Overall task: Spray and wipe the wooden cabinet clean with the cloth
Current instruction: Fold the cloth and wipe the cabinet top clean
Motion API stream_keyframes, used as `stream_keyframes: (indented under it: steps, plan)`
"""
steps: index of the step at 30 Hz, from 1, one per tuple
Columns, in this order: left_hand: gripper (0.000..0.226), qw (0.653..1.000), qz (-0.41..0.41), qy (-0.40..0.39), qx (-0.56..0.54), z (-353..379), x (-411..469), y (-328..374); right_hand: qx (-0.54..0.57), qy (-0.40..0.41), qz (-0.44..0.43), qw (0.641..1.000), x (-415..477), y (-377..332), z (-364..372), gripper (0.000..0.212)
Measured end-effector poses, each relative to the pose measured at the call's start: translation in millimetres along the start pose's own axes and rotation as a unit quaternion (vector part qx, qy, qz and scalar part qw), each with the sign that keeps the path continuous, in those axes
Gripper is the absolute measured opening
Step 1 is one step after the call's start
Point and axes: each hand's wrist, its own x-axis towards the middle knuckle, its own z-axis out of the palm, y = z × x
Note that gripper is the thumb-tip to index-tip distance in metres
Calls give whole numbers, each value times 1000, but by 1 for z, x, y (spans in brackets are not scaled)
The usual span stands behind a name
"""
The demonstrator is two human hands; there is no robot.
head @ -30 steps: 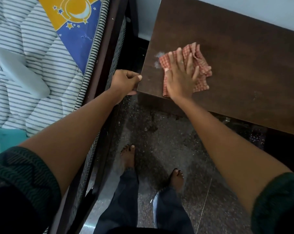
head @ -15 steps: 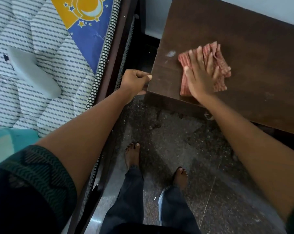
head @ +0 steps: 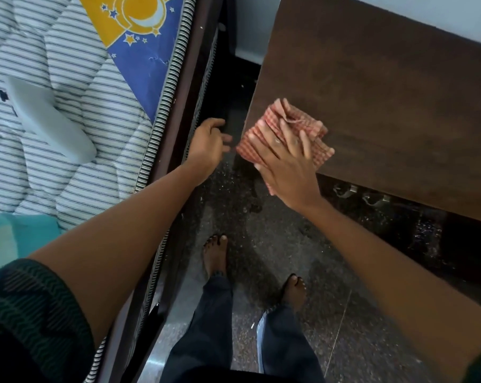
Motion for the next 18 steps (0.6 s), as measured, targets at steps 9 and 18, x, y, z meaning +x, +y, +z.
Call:
stream_keyframes:
  steps: [9,18]
  plan:
    - [31,1000,22,-1,1,-1,11,-1,-38,12,52,998,-25,34,-1,52]
    - [38,899,252,157,323,31,-26,8,-5,27,-11,1000,29,-21,-4,55]
